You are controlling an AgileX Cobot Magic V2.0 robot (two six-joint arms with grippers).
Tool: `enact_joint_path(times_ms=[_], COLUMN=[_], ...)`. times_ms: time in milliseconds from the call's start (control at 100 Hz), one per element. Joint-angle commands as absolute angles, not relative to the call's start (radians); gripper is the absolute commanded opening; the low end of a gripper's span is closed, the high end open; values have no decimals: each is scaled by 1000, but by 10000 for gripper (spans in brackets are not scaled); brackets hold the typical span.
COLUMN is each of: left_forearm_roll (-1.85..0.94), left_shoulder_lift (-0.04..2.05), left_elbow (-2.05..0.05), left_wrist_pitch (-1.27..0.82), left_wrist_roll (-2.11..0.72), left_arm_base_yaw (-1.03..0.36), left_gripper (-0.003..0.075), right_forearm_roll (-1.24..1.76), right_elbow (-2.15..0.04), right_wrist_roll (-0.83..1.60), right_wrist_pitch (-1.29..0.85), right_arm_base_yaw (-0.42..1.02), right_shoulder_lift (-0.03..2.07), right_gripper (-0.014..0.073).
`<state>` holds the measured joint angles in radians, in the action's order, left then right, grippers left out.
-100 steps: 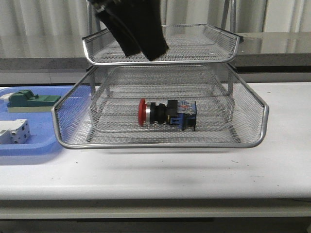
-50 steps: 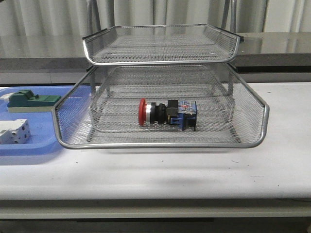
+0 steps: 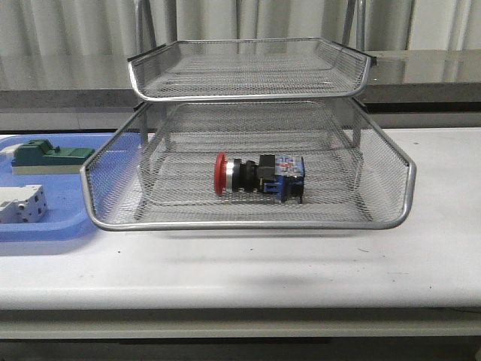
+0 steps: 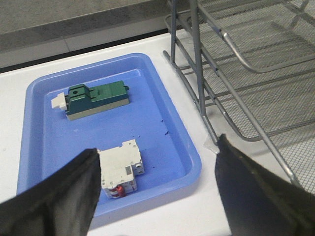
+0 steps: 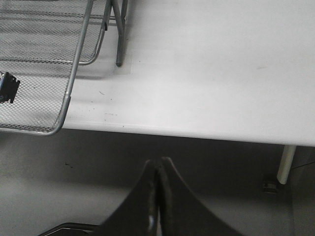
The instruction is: Place button on rack with both arms
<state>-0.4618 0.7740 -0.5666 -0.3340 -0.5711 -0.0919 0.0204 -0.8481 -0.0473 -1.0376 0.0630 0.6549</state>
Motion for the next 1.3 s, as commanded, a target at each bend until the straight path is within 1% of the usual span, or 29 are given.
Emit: enact_joint_path(times_ms=[0,160,300,570,650,690,720,740,790,800,810,840,860,880,950,1290], left_forearm_roll=[-537,-594,-594,-594,-594,-594,-594,-594,-594,-594,-594,-594,-594,-594,-594,-594], left_shoulder_lift=[668,489,384,356,356,356,356,356,356,356,356,356,356,356,356,356], left_elbow=[-487,-354,-306,-294,-294,-294,-294,-294,-294,-294,-294,-294,-294,-294,-294,-294], left_wrist_pitch=[-177,-61,-11,-12,-12,-12,-12,-12,-12,-12,-12,-12,-12,-12,-12,-12], left_wrist_roll=[-564,-564,-564,-564,-564,-564,-564,-564,-564,-564,-564,-564,-564,-564,-564,-564], left_arm_base_yaw=[-91,-91,-91,-91,-91,-91,-91,-91,-91,-91,-91,-91,-91,-91,-91,-91], left_gripper=[472,472,472,465,414,359,332,291,227,193,193,139,116,73,-20,-20], right_forearm_roll=[14,14,14,14,14,14,14,14,14,14,14,14,14,14,14,14], right_elbow=[-882,-882,-882,-882,-882,-882,-882,-882,-882,-882,-882,-882,-882,-882,-882,-882], right_wrist_roll=[-44,-44,-44,-44,-44,-44,-44,-44,-44,-44,-44,-44,-44,-44,-44,-44], right_wrist_pitch=[-986,-986,-986,-986,-986,-986,-986,-986,-986,-986,-986,-986,-986,-986,-986,-986], right_arm_base_yaw=[62,62,62,62,62,62,62,62,62,62,62,62,62,62,62,62], right_shoulder_lift=[655,655,655,655,655,655,655,655,655,655,655,655,655,655,655,655], right_gripper=[-71,-71,-71,-71,-71,-71,-71,-71,-71,-71,-71,-71,-71,-71,-71,-71])
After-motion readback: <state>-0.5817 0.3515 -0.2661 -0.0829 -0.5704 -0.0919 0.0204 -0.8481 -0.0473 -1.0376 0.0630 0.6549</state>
